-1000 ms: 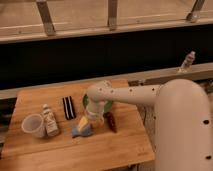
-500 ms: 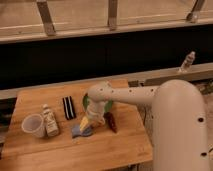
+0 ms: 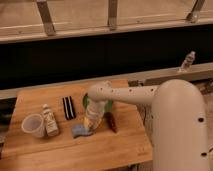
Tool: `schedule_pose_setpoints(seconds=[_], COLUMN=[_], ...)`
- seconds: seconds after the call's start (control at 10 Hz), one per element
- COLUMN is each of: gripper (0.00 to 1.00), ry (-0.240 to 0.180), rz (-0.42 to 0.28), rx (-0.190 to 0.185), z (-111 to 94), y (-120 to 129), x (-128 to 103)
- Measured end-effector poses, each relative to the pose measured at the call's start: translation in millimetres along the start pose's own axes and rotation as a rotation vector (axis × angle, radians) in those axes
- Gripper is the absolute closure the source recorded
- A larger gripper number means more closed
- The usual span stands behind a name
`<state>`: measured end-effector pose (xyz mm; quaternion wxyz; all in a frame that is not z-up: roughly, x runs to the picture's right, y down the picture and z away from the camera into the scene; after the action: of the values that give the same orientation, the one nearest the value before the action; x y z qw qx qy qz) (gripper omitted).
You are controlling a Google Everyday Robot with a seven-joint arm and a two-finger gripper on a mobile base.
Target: Wipe the white sponge on the table
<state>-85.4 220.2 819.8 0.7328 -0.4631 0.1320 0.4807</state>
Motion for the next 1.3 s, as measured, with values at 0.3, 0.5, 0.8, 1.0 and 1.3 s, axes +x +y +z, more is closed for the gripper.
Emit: schedule_pose_setpoints(seconds=[0.3, 0.5, 0.8, 1.0, 1.3], gripper=[1.0, 1.0, 1.0, 1.0, 1.0], ry=[0.015, -0.005, -0.062, -0.077, -0.045], rz=[-0.047, -0.066, -0.078, -0.054, 0.005], rx=[-0.023, -0.045, -0.051, -0.031, -0.012], z=[10, 0, -35, -48, -32], y=[23, 29, 30, 3, -39], x=[12, 13, 13, 22, 27])
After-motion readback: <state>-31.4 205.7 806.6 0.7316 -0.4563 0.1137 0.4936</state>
